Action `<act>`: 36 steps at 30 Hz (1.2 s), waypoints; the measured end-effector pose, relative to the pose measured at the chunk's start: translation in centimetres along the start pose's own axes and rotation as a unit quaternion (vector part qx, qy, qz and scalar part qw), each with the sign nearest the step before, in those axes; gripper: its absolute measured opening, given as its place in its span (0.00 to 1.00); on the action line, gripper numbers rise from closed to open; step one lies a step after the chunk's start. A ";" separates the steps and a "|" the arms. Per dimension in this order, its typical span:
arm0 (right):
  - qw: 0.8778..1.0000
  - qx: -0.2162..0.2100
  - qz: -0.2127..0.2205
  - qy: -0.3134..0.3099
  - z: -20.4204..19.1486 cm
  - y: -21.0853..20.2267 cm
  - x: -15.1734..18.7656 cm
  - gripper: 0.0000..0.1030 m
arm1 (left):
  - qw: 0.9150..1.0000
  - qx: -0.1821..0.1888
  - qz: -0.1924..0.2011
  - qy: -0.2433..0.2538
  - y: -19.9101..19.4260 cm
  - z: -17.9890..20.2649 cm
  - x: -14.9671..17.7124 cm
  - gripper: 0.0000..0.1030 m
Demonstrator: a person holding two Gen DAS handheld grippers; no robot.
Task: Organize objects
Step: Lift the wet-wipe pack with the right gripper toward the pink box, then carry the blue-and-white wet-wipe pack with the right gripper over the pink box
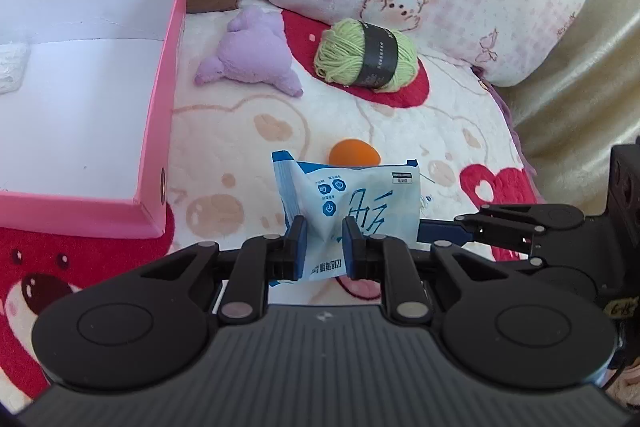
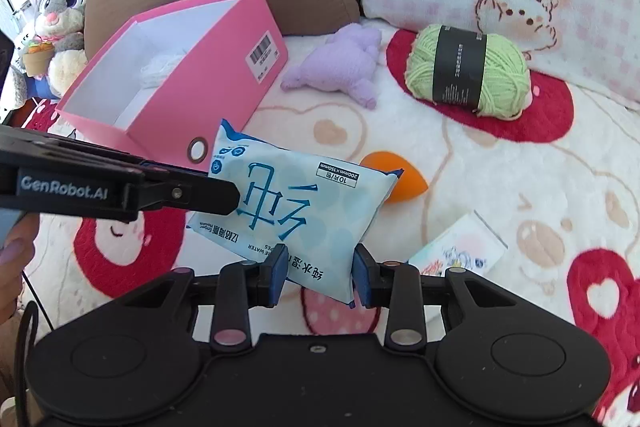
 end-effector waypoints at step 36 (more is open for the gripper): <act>0.998 0.018 0.012 -0.062 -7.5 -7.4 -0.6 0.45 | 0.999 0.021 0.025 0.023 -9.2 0.5 3.7 0.19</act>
Point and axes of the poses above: each gripper's, at about its wrist camera, not at the fingertips, and y roughly the way its jaws point, z to its right, x to its underside, the point moved 3 cm from there along y, roughly the way its jaws point, and after that the axes turned 8 degrees about -y, right-handed, at the moved point
